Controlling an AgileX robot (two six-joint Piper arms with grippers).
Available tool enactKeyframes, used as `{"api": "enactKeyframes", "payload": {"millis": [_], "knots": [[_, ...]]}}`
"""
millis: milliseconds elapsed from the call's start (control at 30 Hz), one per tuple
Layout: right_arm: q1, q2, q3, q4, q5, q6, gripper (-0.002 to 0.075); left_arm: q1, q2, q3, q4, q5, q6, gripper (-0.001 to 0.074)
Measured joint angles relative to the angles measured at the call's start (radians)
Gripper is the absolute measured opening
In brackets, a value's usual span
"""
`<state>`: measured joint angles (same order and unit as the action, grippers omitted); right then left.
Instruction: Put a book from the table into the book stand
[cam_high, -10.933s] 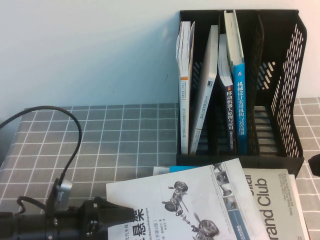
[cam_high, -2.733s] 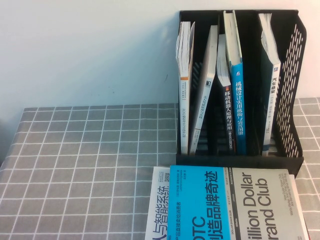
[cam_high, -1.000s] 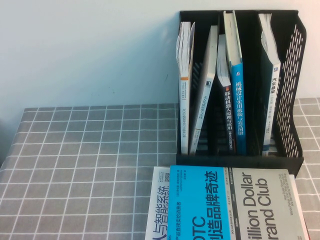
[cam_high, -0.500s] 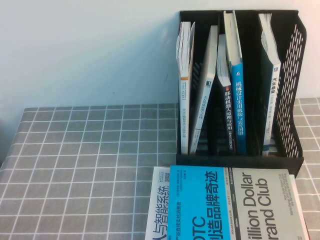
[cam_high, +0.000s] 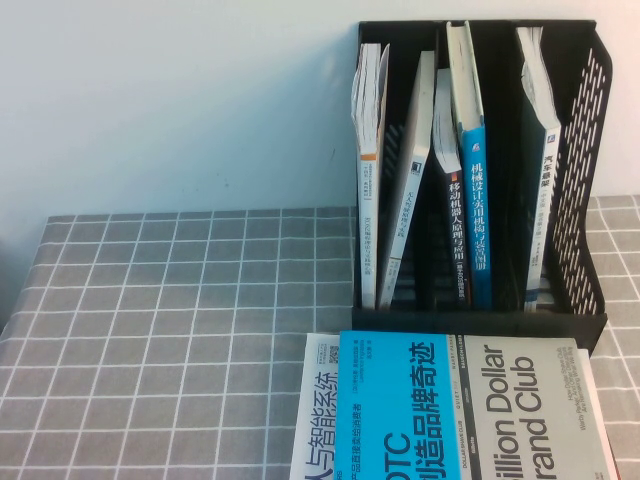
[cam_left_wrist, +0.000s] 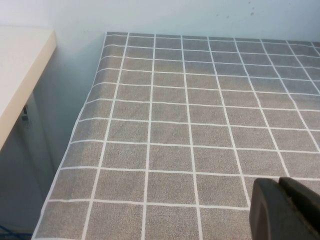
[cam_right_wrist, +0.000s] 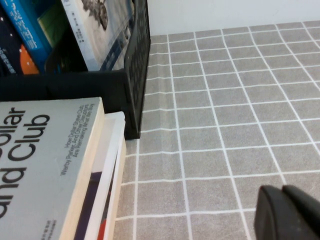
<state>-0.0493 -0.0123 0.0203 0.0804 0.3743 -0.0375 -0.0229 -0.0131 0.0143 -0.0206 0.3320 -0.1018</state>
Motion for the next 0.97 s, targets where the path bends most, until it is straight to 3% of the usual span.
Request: {"api": "enactKeyframes", "payload": {"millis": [967], "knots": [[-0.005, 0.000, 0.000, -0.002, -0.002, 0.018, -0.0003, 0.000, 0.000, 0.000, 0.000, 0.000, 0.000, -0.0003]]}}
